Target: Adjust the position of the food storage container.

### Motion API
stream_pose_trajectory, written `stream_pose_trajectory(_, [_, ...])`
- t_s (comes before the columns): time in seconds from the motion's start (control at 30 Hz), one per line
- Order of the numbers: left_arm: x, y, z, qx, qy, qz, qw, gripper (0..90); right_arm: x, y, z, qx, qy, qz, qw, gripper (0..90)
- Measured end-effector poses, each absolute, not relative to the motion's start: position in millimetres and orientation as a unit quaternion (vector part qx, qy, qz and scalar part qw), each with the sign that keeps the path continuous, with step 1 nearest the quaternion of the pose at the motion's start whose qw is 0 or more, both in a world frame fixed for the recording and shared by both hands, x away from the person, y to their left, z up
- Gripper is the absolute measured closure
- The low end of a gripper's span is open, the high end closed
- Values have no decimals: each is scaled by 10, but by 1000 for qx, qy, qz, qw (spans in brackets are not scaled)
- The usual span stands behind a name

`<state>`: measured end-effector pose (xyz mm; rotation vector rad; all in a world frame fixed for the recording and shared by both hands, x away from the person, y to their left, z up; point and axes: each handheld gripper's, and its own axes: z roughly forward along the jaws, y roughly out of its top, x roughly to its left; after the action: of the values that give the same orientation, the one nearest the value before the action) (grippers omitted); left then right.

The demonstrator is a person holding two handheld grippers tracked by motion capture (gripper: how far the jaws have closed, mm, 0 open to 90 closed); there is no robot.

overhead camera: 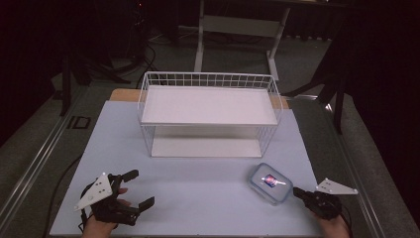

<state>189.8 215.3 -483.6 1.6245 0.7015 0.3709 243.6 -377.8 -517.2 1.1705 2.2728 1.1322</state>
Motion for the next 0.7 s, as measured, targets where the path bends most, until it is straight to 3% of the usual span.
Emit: stream_pose_trajectory(0.7, [1900, 2143, -4844, 706, 305, 158, 620, 11, 3051, -3046, -5112, 358, 831, 403, 135, 900])
